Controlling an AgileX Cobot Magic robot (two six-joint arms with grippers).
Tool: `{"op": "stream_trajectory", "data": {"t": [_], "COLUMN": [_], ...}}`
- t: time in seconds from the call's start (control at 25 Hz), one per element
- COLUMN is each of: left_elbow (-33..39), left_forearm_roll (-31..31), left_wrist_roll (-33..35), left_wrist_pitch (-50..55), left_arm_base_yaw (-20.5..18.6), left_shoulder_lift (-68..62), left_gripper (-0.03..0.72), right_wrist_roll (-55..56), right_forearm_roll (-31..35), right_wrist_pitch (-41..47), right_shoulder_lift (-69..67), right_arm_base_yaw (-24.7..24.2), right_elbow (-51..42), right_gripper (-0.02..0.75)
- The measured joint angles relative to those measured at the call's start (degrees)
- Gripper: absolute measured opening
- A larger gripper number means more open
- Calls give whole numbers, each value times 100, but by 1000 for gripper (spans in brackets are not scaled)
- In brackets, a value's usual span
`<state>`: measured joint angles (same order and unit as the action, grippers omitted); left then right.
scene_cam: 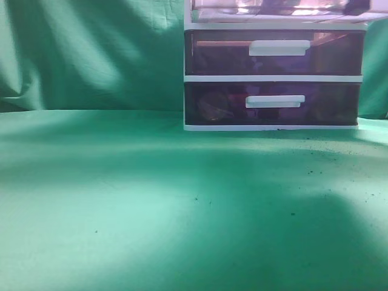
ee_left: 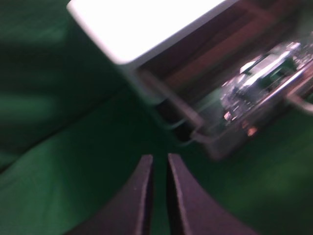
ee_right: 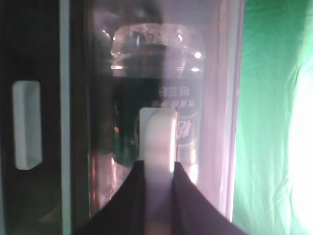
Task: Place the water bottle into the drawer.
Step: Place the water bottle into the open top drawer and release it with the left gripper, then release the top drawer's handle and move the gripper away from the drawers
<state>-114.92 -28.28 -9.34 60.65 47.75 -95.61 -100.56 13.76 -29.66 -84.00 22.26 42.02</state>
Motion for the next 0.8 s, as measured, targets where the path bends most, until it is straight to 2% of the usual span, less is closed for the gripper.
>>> {"op": "stream_trajectory", "data": {"t": [0.08, 0.2, 0.36, 0.56, 0.68, 0.8], "left_elbow": [92, 759, 2060, 3624, 4157, 4380], "left_forearm_roll": [-525, -681, -588, -150, 0, 100], "left_wrist_roll": [-315, -568, -991, -1209, -1270, -1306], "left_wrist_pitch": [767, 940, 408, 22, -86, -110], "left_arm_base_yaw": [0, -10, -10, -10, -10, -10], "left_shoulder_lift": [314, 906, 1856, 2808, 3154, 3352], "left_gripper": [59, 59, 59, 59, 59, 59], "right_wrist_roll": [-39, -66, -78, -98, -114, -155], "right_forearm_roll": [0, 14, 51, 53, 78, 15], "right_wrist_pitch": [13, 13, 13, 13, 31, 53], "right_shoulder_lift": [-270, -773, -1379, -1947, -2149, -2271], "right_arm_base_yaw": [-47, -72, -97, -97, -143, -230], "right_elbow": [312, 916, 1691, 2446, 2721, 2866], "right_gripper": [95, 95, 95, 95, 95, 95]}}
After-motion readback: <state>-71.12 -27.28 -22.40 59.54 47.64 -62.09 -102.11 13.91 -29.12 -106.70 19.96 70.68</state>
